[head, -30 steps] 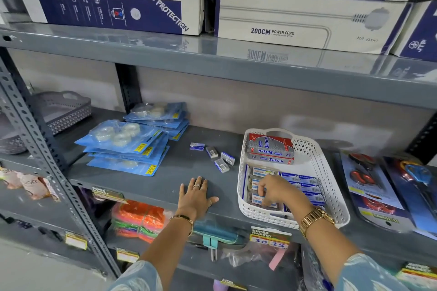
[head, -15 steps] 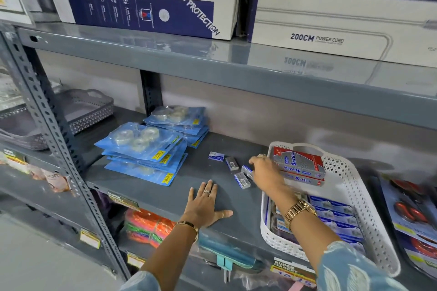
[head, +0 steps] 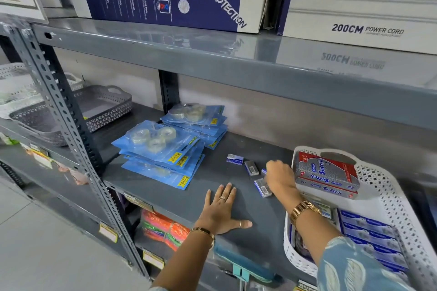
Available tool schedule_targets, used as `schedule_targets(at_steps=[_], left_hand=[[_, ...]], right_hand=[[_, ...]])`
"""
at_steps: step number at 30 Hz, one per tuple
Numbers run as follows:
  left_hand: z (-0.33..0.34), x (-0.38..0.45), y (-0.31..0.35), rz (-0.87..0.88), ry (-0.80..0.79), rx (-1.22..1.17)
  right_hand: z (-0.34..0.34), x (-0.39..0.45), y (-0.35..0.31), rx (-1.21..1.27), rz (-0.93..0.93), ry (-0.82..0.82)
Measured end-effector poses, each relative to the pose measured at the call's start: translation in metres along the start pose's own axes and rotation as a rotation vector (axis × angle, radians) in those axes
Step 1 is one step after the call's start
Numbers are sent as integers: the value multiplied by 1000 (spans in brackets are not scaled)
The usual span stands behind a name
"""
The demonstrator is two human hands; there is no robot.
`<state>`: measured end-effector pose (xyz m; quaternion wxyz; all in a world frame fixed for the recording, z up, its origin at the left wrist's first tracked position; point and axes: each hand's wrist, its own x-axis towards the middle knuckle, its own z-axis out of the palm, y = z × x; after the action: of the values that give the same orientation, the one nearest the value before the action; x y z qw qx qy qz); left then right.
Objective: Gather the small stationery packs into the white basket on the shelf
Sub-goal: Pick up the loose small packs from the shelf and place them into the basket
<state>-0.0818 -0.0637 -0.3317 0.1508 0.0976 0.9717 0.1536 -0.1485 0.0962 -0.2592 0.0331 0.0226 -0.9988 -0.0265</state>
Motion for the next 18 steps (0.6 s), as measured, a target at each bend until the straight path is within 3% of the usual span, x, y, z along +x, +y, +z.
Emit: schedule_targets(at_steps=[5,7,14,18], left_hand=[[1,2,-3,5,14,-13],[1,2,-2,4,7,-11],[-9,1,11,-18,-64,-39],[-13,-1,26,-4,-93,65]], right_hand=[[-18,-26,19,-19,-291,484],[-23,-39,32,-32,-372,583],[-23,-79,84,2,-433,719],[-21,-109,111,20,-349,687]])
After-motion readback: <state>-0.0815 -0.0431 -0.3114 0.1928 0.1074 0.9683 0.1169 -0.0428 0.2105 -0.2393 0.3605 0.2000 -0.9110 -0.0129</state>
